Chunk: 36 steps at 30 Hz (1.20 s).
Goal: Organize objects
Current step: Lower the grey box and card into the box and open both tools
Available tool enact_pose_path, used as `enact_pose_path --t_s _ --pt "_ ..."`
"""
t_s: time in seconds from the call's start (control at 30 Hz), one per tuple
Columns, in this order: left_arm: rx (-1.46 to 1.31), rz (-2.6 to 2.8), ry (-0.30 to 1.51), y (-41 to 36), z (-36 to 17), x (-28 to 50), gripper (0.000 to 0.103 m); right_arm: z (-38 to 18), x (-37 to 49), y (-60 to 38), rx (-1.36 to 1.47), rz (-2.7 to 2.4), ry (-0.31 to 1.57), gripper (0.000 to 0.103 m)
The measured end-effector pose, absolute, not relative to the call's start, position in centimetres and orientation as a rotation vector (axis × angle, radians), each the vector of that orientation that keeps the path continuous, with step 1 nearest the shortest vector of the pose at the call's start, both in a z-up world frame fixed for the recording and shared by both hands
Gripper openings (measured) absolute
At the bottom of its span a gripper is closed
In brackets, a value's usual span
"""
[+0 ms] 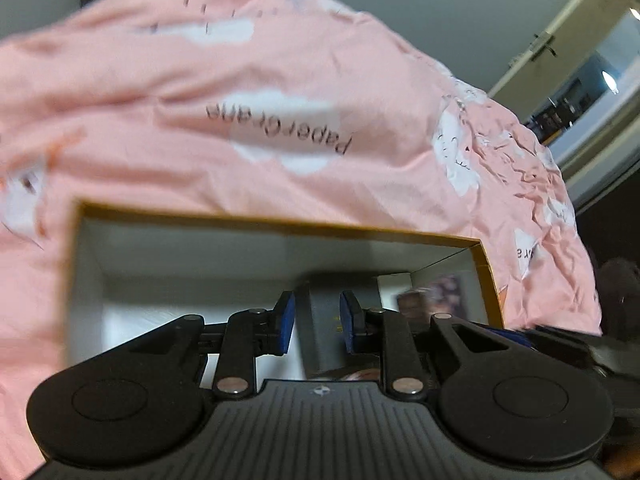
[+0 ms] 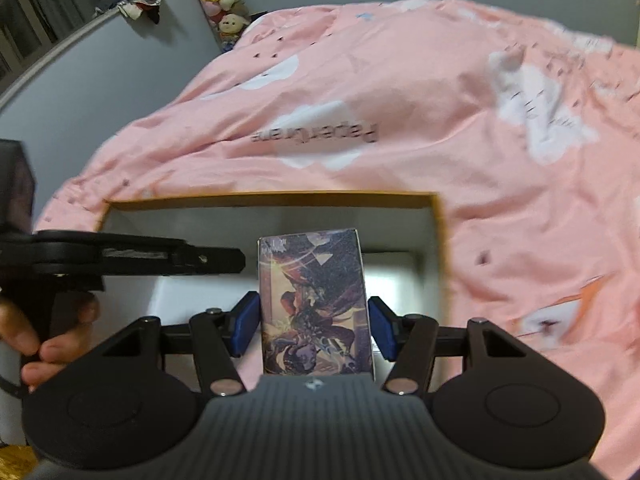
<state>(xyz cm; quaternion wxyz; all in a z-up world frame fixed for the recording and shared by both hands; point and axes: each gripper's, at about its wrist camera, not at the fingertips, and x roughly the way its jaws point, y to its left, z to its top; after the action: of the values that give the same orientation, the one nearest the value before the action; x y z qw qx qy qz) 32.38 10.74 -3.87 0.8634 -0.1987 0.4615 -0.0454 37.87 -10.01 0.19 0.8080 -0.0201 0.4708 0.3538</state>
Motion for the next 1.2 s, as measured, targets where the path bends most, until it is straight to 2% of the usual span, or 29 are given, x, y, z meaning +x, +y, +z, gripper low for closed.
enact_pose_path --t_s 0.23,0.7,1.07,1.17,1.2 --pt "-0.366 -0.090 0.921 13.4 -1.2 30.2 0.027 -2.0 37.2 -4.2 0.002 0.777 1.105 0.060" --pt "-0.450 -0.105 0.866 15.9 -2.5 29.4 0.027 -5.3 38.0 1.3 -0.019 0.650 1.180 0.060" --pt "-0.390 -0.114 0.877 15.0 -3.0 29.4 0.027 -4.6 37.9 0.9 -0.100 0.754 1.131 0.061" --pt "-0.311 -0.146 0.895 13.7 -2.9 29.2 0.027 -3.6 36.8 0.1 -0.188 0.785 1.086 0.059" --pt "-0.284 -0.160 0.906 13.2 -2.9 29.3 0.027 -3.3 36.3 -0.2 -0.230 0.798 1.067 0.055"
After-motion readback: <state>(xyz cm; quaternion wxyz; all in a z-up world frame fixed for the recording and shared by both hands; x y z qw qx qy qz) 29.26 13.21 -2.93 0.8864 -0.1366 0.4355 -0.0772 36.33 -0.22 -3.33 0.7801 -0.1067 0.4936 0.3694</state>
